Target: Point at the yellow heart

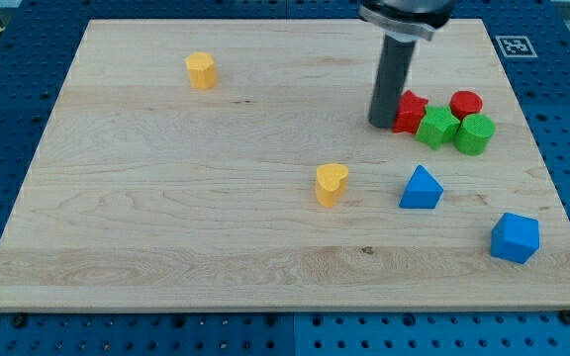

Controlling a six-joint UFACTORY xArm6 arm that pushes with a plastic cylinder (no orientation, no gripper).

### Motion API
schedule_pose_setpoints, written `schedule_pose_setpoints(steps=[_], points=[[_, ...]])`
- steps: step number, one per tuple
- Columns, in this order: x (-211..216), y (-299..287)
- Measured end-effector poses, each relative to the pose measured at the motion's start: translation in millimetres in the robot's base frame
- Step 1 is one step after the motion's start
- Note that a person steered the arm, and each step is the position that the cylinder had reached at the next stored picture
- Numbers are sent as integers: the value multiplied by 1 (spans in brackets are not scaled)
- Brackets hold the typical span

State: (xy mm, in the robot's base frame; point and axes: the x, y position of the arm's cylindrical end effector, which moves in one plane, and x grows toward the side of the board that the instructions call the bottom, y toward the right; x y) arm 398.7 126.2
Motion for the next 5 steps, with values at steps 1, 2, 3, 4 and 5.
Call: schedule_pose_setpoints(steps=[1, 2, 3, 4, 5], points=[[0, 5], [15, -40], [30, -58], [34, -58], [34, -58]])
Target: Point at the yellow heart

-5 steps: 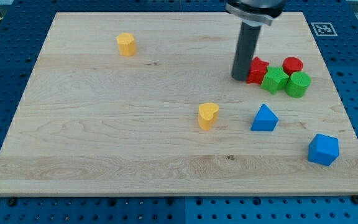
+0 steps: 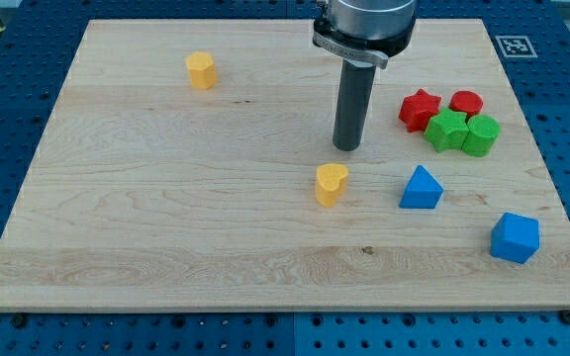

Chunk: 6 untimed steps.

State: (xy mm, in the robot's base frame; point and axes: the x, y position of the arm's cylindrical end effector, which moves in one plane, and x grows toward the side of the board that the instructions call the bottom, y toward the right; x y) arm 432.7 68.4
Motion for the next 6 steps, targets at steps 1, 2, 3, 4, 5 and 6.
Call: schedule_pose_setpoints(steps=[1, 2, 3, 4, 5, 6], points=[[1, 0], [3, 0], [5, 0], [6, 1], [6, 1], [11, 1]])
